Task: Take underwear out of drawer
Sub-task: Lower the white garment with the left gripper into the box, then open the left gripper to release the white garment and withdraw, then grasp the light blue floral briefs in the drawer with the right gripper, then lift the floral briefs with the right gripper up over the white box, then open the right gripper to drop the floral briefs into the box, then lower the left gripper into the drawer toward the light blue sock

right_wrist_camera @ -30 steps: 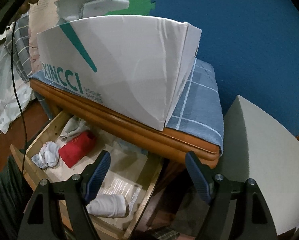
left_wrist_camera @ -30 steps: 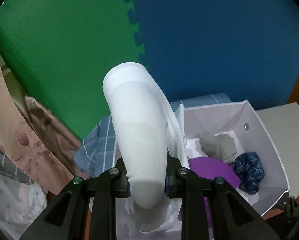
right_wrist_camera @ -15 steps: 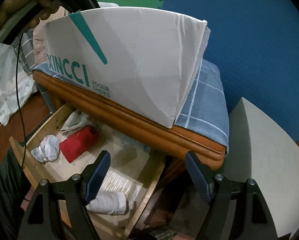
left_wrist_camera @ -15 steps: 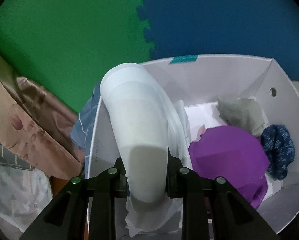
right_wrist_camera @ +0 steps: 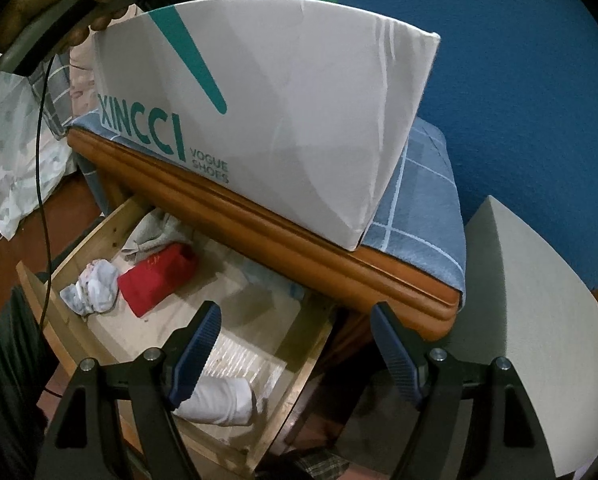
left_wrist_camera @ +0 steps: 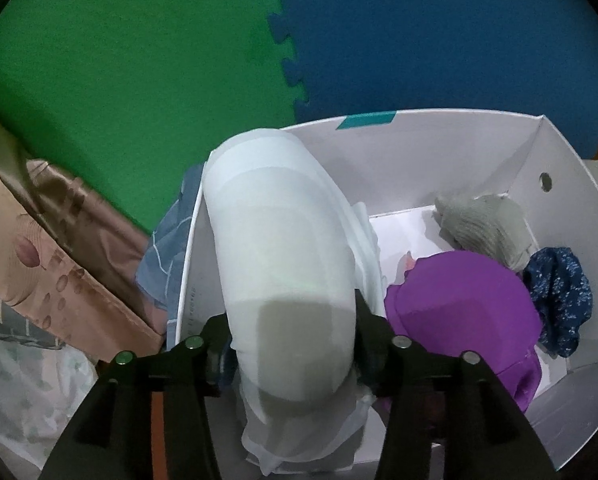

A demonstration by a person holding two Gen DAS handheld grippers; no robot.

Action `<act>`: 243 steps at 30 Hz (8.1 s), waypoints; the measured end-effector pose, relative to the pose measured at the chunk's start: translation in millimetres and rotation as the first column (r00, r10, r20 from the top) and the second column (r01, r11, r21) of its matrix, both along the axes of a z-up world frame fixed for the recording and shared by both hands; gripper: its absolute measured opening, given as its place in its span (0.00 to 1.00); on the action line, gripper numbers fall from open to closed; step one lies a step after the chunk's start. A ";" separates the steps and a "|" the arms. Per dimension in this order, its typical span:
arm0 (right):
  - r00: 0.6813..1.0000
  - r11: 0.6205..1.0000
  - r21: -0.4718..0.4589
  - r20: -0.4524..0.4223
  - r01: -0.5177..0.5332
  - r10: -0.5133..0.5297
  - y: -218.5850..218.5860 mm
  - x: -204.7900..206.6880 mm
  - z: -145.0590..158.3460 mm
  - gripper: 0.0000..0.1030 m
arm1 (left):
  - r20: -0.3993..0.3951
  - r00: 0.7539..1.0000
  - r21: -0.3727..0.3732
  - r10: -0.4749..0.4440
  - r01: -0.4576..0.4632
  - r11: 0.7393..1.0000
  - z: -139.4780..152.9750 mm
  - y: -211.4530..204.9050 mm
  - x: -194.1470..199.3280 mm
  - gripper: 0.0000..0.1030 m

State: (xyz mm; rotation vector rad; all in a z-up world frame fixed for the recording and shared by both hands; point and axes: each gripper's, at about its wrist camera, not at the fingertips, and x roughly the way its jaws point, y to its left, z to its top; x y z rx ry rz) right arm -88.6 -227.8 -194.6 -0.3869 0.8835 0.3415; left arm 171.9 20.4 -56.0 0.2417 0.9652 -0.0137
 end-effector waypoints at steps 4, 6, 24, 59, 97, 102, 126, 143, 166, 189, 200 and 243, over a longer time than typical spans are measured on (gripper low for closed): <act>1.000 1.000 -0.006 -0.005 -0.006 0.006 -0.3 1.5 -0.8 0.77 | 0.030 0.999 -0.009 -0.017 0.018 1.000 2.2 -0.3 -6.1 0.48; 1.000 1.000 -0.009 -0.007 -0.010 0.010 -0.3 1.6 -1.5 0.77 | 0.054 0.998 -0.022 -0.025 0.026 0.999 4.9 1.5 -11.1 0.57; 0.911 0.901 -0.136 -0.097 -0.412 0.402 102.7 -1.9 -51.4 0.77 | 0.449 0.840 -0.199 -0.306 0.428 0.882 18.6 79.2 -289.3 0.95; 0.595 0.738 0.083 -0.535 -0.669 0.600 267.6 42.0 -186.3 0.28 | 0.149 0.985 -0.530 0.083 0.009 0.848 -108.7 170.0 -353.3 0.94; 0.999 0.979 0.201 0.022 -0.045 0.041 22.1 -35.8 125.3 0.28 | 0.093 0.985 -0.360 -0.144 0.168 0.918 -103.2 35.0 -338.4 0.94; 0.997 0.988 0.148 0.071 0.032 -0.043 27.5 -25.7 154.0 0.28 | 0.084 0.988 -0.344 -0.133 0.154 0.926 -105.9 38.3 -340.9 0.94; 0.974 0.990 0.027 0.177 0.142 -0.145 46.1 44.8 198.8 0.28 | 0.061 0.995 -0.401 -0.074 0.092 0.911 -116.4 60.7 -340.0 0.94; 0.960 0.967 0.035 0.117 0.253 -0.255 45.9 141.3 192.0 0.29 | 0.028 0.999 -0.434 -0.047 0.054 0.899 -129.7 78.6 -338.9 0.94; 0.917 0.916 0.098 -0.137 0.388 -0.374 22.5 235.0 109.6 0.45 | -0.050 0.999 -0.442 0.016 -0.036 0.896 -152.8 105.1 -338.7 0.94; 0.928 0.804 0.506 0.018 0.313 -0.373 -68.8 87.9 122.8 0.67 | -0.003 0.983 -0.261 -0.183 0.176 0.949 -147.9 42.3 -330.1 0.94; 0.944 0.863 0.414 0.024 0.290 -0.328 -97.1 10.4 51.8 0.69 | 0.105 0.822 -0.008 -0.559 0.563 0.826 -132.8 -67.7 -253.7 0.94; 0.957 0.890 0.404 0.103 0.209 -0.271 -87.8 -5.2 51.7 0.79 | 0.114 0.495 0.451 -0.861 0.747 0.489 -253.5 -157.3 -180.2 0.85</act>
